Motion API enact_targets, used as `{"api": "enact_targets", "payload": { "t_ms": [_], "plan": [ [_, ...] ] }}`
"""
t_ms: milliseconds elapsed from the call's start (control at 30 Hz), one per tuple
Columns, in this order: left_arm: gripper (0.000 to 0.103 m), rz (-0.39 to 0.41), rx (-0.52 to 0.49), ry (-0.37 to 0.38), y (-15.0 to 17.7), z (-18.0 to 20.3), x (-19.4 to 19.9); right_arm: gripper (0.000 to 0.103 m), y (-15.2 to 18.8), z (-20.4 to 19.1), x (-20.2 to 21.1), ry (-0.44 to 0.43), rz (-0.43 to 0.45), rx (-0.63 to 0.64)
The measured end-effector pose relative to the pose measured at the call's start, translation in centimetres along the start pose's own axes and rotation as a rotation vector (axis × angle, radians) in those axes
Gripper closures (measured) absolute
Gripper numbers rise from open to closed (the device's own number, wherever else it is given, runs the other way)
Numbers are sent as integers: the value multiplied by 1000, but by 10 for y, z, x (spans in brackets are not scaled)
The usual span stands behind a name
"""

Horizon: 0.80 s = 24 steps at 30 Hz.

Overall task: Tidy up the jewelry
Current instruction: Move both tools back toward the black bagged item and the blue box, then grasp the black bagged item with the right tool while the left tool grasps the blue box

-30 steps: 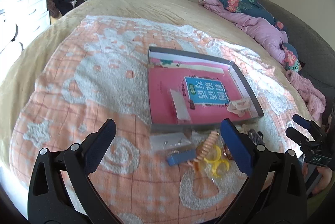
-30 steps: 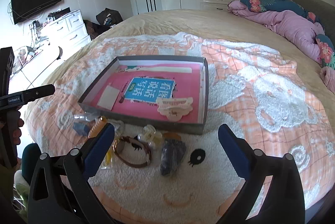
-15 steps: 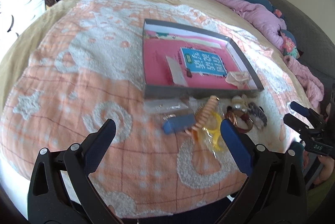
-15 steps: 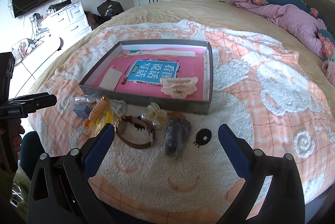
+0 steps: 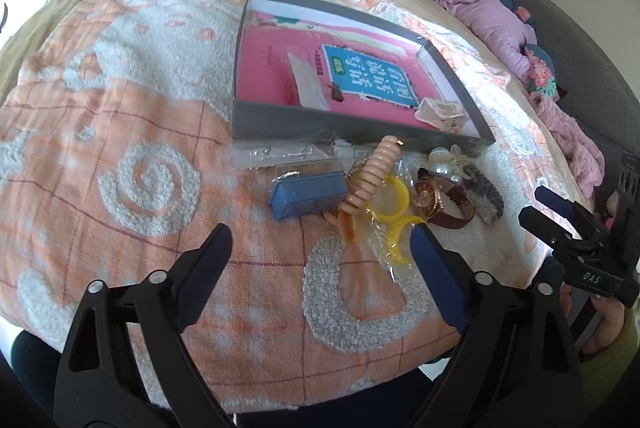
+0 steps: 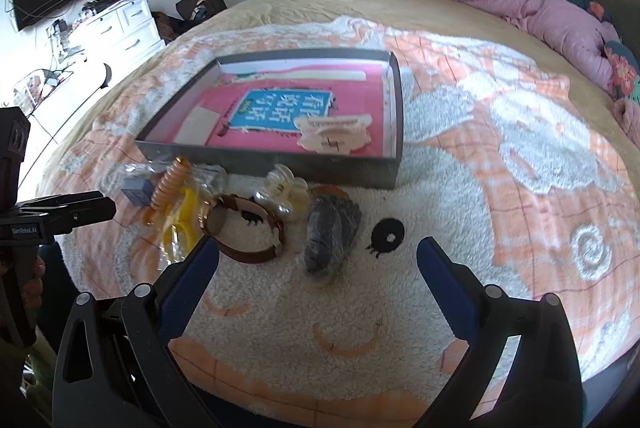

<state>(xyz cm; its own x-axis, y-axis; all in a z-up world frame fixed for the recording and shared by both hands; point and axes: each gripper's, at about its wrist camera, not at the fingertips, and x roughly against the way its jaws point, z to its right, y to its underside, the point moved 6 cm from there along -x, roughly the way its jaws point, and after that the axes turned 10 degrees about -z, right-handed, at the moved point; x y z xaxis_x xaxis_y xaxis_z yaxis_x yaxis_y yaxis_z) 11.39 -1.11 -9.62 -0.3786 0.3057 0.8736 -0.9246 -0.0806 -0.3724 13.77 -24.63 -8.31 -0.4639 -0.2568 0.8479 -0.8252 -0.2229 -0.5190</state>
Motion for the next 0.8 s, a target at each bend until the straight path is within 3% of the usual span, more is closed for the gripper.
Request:
{"api": "enact_targets", "payload": {
  "t_ms": [100, 400, 467, 567, 633, 800],
  "plan": [
    [28, -7, 10, 4, -1, -2, -5, 4, 1, 7, -9, 9, -12, -26],
    [31, -4, 38, 8, -9, -8, -12, 6, 3, 22, -30, 19, -48, -73],
    [34, -5, 44, 17, -12, -8, -14, 18, 2, 24, -34, 20, -55, -75],
    [37, -7, 56, 25, -16, -9, -17, 27, 1, 25, -40, 13, -66, -78],
    [51, -8, 65, 34, -19, -8, -20, 30, 1, 25, -43, 6, -70, -76],
    [54, -11, 79, 23, -26, -10, -28, 36, -1, 24, -49, -3, -77, -63]
  ]
}}
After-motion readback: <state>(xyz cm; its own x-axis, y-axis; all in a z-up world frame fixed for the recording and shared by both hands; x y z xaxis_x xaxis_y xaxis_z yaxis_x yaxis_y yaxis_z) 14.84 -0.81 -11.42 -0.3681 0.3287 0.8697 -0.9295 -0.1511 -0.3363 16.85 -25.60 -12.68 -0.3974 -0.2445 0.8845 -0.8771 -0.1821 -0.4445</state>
